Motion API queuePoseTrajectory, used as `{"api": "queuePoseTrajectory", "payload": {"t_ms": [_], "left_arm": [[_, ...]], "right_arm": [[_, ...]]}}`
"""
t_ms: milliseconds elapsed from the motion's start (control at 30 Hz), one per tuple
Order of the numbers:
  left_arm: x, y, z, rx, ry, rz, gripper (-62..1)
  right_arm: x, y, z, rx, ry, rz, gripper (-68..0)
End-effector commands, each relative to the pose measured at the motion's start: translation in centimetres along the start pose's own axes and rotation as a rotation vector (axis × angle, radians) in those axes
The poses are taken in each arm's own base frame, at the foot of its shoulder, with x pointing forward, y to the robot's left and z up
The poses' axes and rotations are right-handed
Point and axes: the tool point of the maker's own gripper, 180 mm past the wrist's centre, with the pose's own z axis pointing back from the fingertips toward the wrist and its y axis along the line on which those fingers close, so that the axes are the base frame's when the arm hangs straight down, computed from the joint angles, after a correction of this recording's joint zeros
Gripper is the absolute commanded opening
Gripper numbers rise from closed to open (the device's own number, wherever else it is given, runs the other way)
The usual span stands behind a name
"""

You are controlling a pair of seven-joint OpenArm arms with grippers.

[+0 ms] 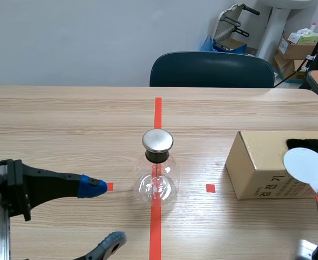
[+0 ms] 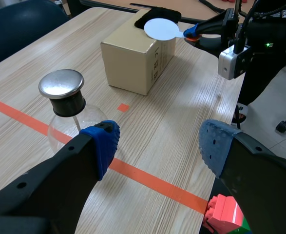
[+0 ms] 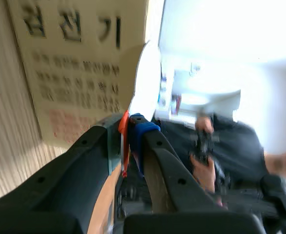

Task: Do the electroscope experiment

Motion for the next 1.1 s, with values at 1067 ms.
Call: {"api": "queuePoseTrajectory", "payload": {"t_ms": [1067], "left_arm": [[0.9, -0.2, -0.2, -0.003, -0.035, 0.01, -23.2]], "right_arm": [[1.8, -1.4, 0.2, -0.061, -0.102, 0.027, -66.7]]}}
